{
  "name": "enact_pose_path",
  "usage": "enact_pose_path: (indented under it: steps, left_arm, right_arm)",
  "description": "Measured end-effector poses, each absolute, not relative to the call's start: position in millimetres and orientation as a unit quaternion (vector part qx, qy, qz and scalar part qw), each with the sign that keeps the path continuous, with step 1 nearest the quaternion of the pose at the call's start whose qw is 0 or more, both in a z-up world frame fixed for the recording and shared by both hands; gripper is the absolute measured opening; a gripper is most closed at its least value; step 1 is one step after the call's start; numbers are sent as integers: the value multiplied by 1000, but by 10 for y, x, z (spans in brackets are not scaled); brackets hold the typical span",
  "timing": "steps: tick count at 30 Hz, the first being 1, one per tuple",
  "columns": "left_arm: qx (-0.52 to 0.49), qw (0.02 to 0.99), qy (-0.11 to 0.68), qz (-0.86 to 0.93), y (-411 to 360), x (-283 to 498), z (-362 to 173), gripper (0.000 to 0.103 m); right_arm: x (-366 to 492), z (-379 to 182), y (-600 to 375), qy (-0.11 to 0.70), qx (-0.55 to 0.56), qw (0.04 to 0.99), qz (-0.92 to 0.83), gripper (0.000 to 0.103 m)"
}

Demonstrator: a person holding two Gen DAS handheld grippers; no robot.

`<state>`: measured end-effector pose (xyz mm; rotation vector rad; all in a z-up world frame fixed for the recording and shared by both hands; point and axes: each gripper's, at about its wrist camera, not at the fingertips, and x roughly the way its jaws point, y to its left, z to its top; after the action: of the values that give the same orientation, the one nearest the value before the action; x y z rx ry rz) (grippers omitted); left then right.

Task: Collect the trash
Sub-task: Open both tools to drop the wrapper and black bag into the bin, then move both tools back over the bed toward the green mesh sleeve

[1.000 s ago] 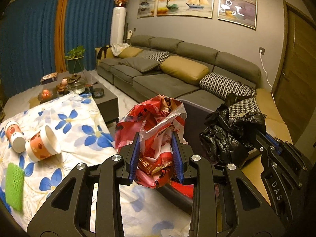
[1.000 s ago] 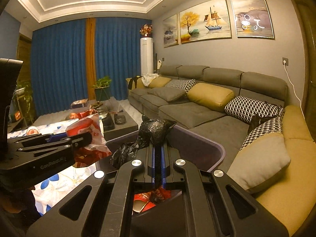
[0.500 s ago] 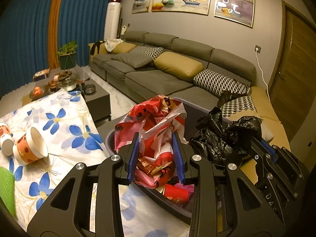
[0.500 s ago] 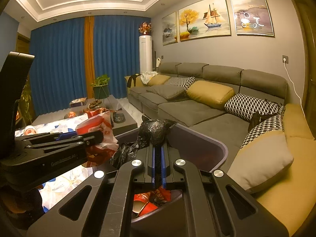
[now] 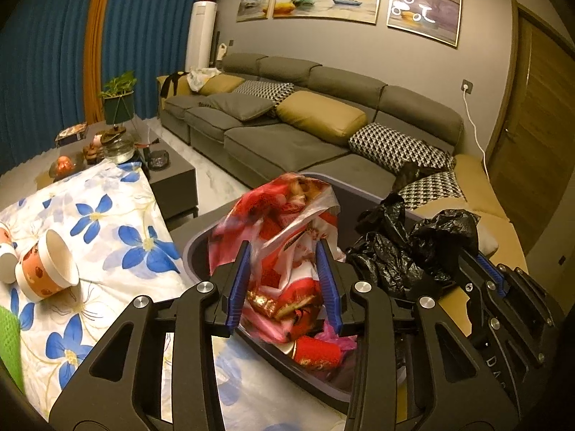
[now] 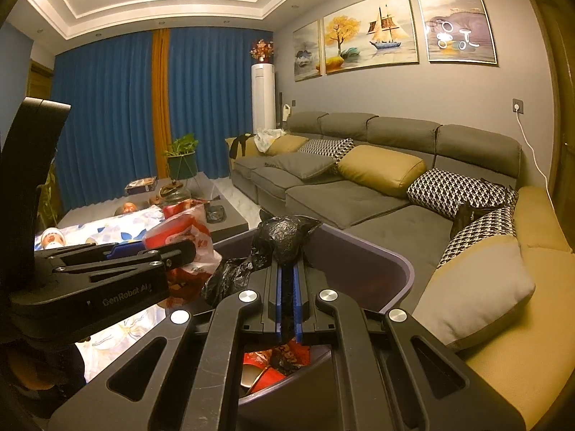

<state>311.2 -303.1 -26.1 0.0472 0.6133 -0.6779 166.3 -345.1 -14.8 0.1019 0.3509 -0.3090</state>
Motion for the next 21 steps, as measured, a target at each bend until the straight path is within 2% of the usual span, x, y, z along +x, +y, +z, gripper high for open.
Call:
enact_pose_path:
  steps: [4, 6, 8, 10, 12, 17, 19, 21]
  left_arm:
    - [20, 896, 299, -327, -3030, 3122, -271, 39]
    - [17, 899, 298, -320, -3011, 3121, -280, 59]
    - [13, 903, 294, -313, -2981, 3115, -280, 68]
    - [9, 909, 292, -298, -2917, 3113, -278, 74]
    - [1, 913, 289, -289, -2822, 3104, -264, 82]
    - [-7, 931, 263, -252, -2491, 2976, -183, 90]
    - [-11, 938, 254, -234, -2305, 2899, -163, 92]
    - [-15, 946, 244, -213, -2094, 2814, -151, 93]
  right_arm:
    - [1675, -169, -3477, 176, 52, 971, -155, 6]
    - [1675, -168, -3489, 175, 52, 971, -155, 6]
    - [1676, -174, -3493, 175, 52, 971, -155, 7]
    - [1679, -180, -3497, 175, 53, 971, -155, 15]
    - [1673, -178, -3511, 171, 54, 971, -156, 32]
    - [1643, -161, -3534, 164, 56, 973, -155, 43]
    - [1613, -149, -3535, 159, 59, 973, -155, 50]
    - [1559, -122, -3527, 151, 61, 974, -156, 61]
